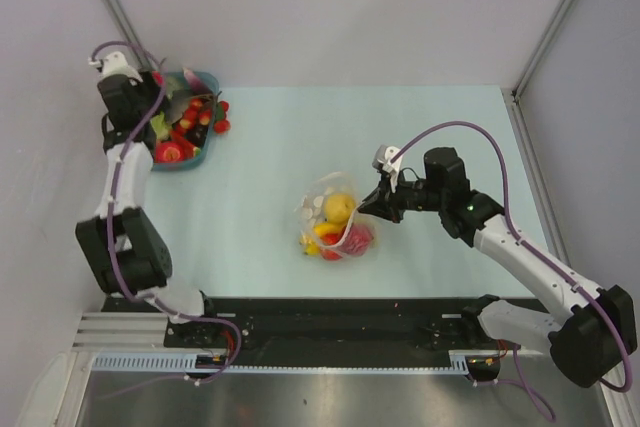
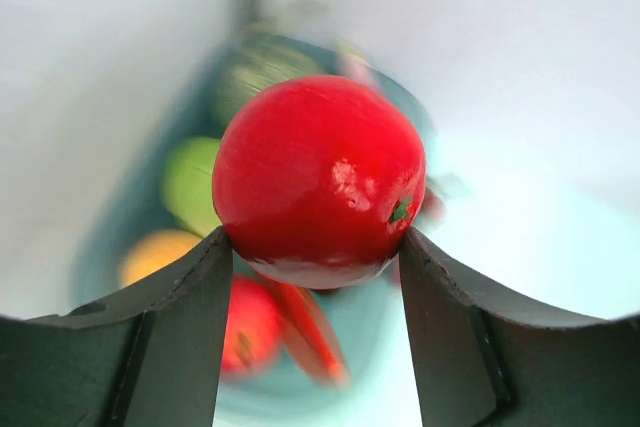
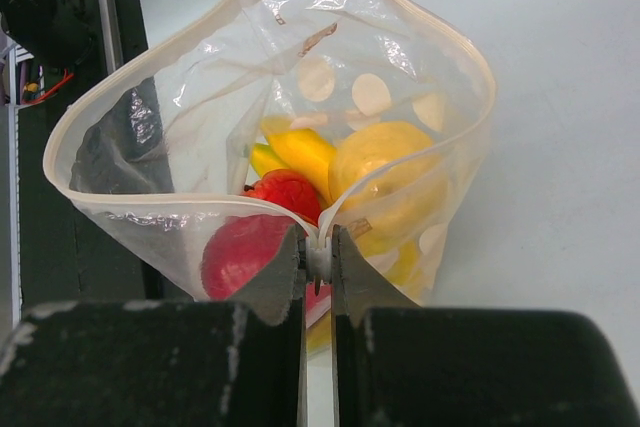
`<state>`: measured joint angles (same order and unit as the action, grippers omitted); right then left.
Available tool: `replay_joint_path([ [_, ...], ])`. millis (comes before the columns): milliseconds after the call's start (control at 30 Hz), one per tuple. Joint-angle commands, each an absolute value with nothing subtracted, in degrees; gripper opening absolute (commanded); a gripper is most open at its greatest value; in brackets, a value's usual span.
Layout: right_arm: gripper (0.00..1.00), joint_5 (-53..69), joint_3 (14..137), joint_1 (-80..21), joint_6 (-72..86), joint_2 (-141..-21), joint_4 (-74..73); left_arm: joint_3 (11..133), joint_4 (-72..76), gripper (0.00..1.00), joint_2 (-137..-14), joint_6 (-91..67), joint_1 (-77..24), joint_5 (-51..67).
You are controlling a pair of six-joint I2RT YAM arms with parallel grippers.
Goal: Place the food in the zip-top bag and seal the zipper
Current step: Pick up the fake fruit from the bin, then place the fake fruit in the zipper food storage bag.
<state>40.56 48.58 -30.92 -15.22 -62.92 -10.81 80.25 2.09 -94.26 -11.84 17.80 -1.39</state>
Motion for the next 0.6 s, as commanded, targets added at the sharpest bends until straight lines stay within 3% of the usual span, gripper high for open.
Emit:
replay_joint_path([
  [0,0.00,41.40,48.69,-31.03,-16.26,-60.82,-8.35,70.77,-6.17,0.50,-75.70,-1.86,7.50,17.18],
  [267,0.00,40.43,48.16,-31.38,-16.08,-58.45,-8.17,63.99,-29.69,0.49,-55.39,7.91,-10.26,29.98],
  [433,0.00,40.17,47.73,-31.82,-15.91,-56.96,-8.35,62.75,-36.99,0.47,-56.86,9.57,-23.10,28.21],
  [567,0.00,40.08,47.46,-32.17,-16.70,-55.72,-9.32,62.31,-39.20,0.52,-59.49,11.69,-29.52,26.55],
])
